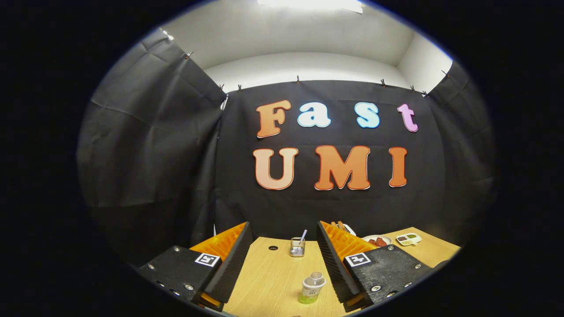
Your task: Take the bottle from table, then pour the juice into the cup, finally place the bottle on the coaster
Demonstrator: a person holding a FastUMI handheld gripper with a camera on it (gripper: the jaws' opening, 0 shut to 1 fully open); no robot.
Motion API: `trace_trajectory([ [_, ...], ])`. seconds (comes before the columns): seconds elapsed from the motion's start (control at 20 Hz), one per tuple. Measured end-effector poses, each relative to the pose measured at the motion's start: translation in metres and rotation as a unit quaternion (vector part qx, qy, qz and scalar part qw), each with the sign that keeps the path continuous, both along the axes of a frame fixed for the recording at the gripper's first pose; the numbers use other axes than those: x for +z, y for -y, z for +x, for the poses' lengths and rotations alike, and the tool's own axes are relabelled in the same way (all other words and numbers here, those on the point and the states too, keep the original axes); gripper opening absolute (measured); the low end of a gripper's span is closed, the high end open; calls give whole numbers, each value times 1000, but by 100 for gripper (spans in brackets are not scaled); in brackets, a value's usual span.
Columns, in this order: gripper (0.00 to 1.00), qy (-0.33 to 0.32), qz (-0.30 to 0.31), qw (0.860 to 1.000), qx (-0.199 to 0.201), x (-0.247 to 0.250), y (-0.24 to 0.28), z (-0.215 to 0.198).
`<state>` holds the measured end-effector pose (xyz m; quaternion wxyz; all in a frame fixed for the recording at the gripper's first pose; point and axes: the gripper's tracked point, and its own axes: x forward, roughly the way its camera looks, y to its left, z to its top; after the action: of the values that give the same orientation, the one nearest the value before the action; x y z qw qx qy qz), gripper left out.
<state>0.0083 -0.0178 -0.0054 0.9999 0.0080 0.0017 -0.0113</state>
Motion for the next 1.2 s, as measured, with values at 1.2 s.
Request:
trace_trajectory([
  [1.2,88,-33,-32,997,-56,-150,46,4],
])
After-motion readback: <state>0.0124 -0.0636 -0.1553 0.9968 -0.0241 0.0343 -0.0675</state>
